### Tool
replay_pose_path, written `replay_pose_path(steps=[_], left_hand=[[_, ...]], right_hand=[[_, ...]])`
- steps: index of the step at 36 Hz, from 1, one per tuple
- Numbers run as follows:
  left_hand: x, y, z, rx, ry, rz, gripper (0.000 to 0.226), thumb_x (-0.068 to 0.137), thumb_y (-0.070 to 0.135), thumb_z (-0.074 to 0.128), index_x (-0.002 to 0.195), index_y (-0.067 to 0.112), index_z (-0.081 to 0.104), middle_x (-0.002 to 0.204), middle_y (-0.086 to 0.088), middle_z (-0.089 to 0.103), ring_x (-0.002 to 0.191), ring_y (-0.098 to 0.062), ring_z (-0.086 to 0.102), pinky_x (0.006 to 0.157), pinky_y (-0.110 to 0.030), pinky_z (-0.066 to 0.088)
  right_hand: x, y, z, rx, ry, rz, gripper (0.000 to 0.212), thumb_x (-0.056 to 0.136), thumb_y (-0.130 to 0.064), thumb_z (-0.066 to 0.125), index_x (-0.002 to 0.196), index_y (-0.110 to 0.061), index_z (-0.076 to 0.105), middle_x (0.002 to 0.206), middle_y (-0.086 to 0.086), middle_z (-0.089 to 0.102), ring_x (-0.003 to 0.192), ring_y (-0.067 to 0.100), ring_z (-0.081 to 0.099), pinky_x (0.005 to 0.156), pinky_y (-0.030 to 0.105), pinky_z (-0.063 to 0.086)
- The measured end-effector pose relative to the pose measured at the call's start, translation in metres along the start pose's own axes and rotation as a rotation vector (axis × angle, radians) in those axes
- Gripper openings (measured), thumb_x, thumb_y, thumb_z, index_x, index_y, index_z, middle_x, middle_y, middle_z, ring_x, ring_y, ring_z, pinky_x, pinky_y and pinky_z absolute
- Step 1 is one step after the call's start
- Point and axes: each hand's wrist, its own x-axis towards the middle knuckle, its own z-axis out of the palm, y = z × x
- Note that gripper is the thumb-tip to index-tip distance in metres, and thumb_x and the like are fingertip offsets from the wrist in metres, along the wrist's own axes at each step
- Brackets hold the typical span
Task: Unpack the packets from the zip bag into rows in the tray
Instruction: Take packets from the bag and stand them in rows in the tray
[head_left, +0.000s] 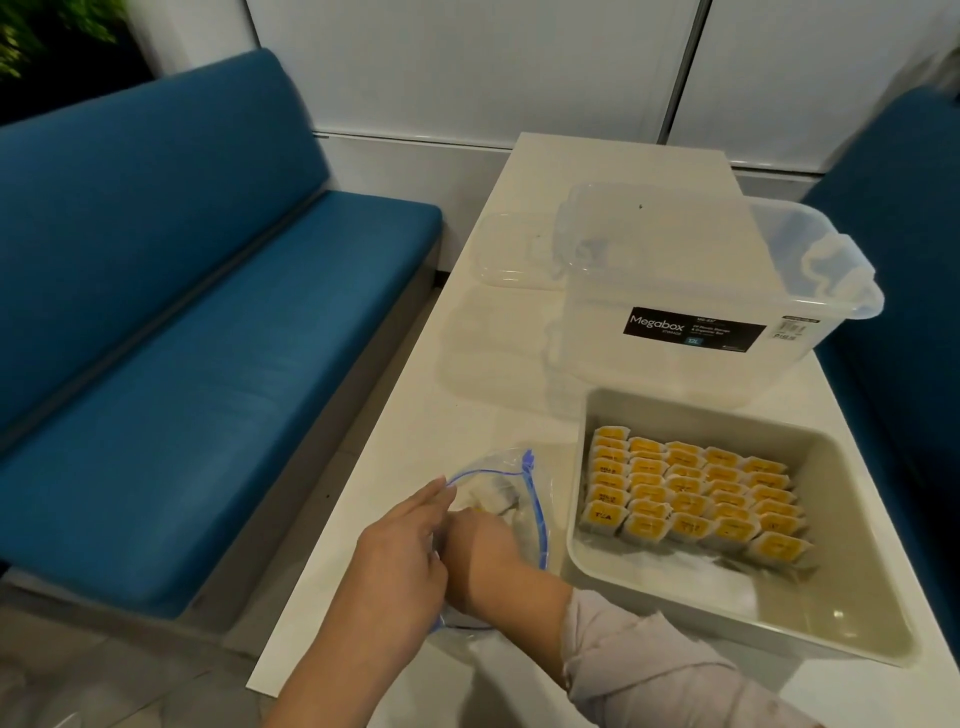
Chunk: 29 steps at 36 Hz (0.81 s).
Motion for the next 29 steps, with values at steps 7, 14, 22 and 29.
replay_pose_path(steps=[7, 14, 22, 29], left_hand=[[0.001, 0.001, -0.001, 0.006, -0.009, -0.006, 0.063, 0.082, -0.012, 0.043, 0.135, 0.021, 0.047, 0.145, 0.013, 0.039, 0.131, 0.001, 0.037, 0.082, 0.015, 0.004], [0.000, -0.002, 0.000, -0.007, -0.014, -0.014, 0.065, 0.081, -0.012, 0.045, 0.136, 0.023, 0.046, 0.144, 0.014, 0.039, 0.131, 0.000, 0.037, 0.093, 0.007, 0.011], [0.001, -0.003, -0.001, -0.003, -0.024, -0.011, 0.066, 0.081, -0.011, 0.048, 0.136, 0.025, 0.045, 0.144, 0.015, 0.038, 0.130, 0.002, 0.036, 0.095, 0.004, 0.010], [0.002, -0.002, -0.003, -0.018, -0.037, -0.018, 0.060, 0.085, -0.006, 0.049, 0.136, 0.025, 0.044, 0.145, 0.013, 0.037, 0.132, 0.001, 0.035, 0.091, 0.007, 0.007]], right_hand=[[-0.002, 0.003, -0.004, 0.051, 0.001, -0.005, 0.024, 0.095, -0.016, 0.044, 0.114, -0.006, 0.055, 0.116, 0.013, 0.059, 0.108, 0.031, 0.058, 0.087, 0.039, 0.045], [-0.001, 0.008, -0.010, 0.268, 0.011, 0.034, 0.025, 0.091, -0.016, 0.051, 0.112, -0.004, 0.058, 0.108, 0.015, 0.063, 0.100, 0.030, 0.061, 0.085, 0.037, 0.048], [-0.001, 0.018, -0.025, 0.393, -0.131, 0.036, 0.045, 0.093, -0.007, 0.052, 0.137, -0.001, 0.042, 0.128, 0.018, 0.056, 0.115, 0.030, 0.055, 0.098, 0.034, 0.041], [-0.010, 0.021, -0.034, 0.543, -0.073, 0.079, 0.033, 0.090, -0.010, 0.051, 0.123, -0.008, 0.056, 0.118, 0.013, 0.062, 0.107, 0.028, 0.058, 0.092, 0.036, 0.047]])
